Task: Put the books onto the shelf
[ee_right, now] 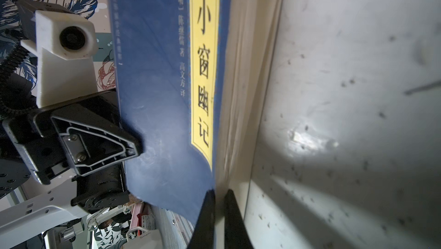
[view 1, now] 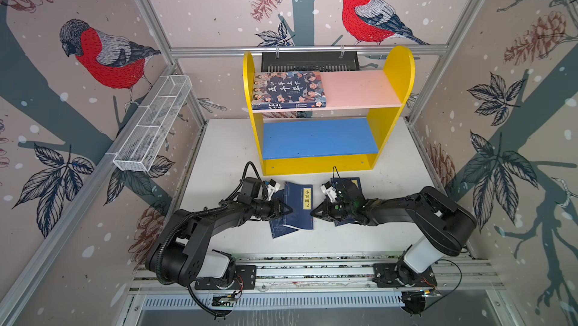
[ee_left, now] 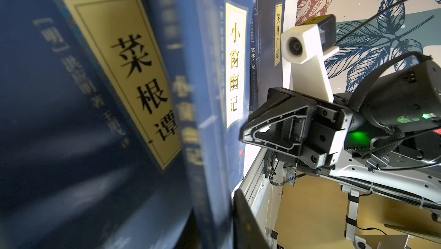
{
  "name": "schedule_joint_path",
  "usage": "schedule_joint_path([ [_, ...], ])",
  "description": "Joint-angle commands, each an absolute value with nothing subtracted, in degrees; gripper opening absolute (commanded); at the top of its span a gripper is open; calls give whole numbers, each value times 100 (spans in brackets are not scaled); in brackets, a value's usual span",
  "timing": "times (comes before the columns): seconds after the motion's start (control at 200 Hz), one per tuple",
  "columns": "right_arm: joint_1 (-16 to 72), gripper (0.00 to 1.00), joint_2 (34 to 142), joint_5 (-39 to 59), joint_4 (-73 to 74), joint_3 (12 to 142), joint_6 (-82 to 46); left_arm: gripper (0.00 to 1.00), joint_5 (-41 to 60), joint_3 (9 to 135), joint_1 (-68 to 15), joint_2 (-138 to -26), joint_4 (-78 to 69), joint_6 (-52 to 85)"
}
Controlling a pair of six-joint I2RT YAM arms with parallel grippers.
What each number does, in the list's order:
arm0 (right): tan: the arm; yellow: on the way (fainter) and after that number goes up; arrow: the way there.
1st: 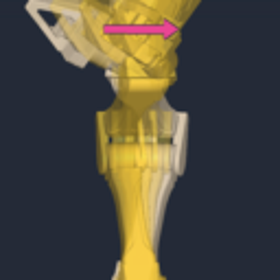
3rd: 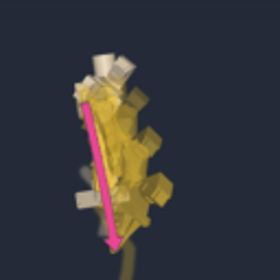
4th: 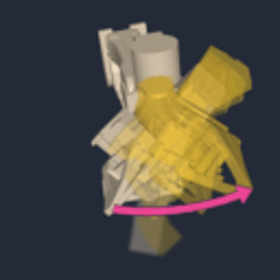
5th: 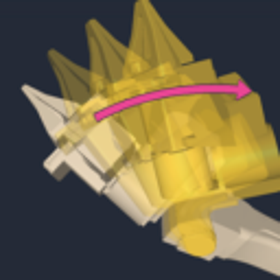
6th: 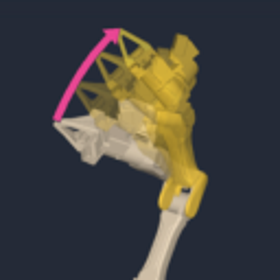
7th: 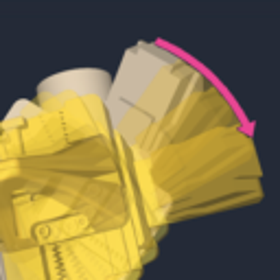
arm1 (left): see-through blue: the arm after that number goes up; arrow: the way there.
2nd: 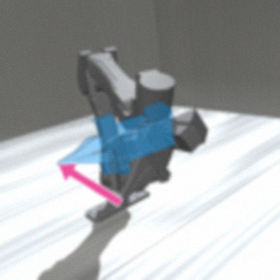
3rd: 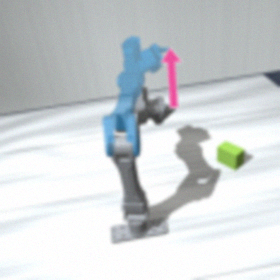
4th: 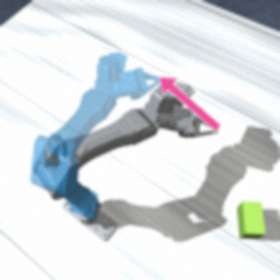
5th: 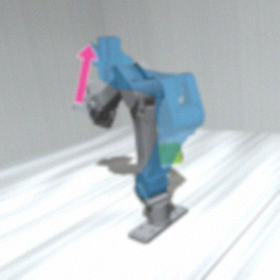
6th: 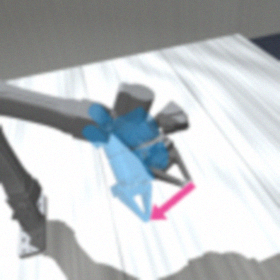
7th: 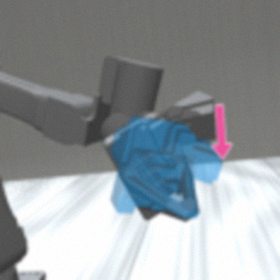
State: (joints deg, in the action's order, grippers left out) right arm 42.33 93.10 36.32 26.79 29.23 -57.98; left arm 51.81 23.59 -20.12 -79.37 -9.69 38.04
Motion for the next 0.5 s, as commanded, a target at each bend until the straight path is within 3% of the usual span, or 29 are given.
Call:
schedule_joint_path([
  [0.0, 4245, 36, 9184, 3510, 2657, 2970, -5652, 6, 5157, 2364, -2024, -7813, -939, 3746],
  [0.065, 4230, 46, 9031, 3339, 2494, 2971, -5628, 0, 5071, 2364, -2023, -7658, -806, 3717],
  [0.2, 4194, 55, 8449, 2862, 1994, 2937, -5668, 0, 4983, 2297, -2019, -7050, -572, 3685],
  [0.495, 4201, 60, 6902, 2274, 669, 3012, -5759, 0, 4919, 2499, -1946, -6023, 274, 3375],
])
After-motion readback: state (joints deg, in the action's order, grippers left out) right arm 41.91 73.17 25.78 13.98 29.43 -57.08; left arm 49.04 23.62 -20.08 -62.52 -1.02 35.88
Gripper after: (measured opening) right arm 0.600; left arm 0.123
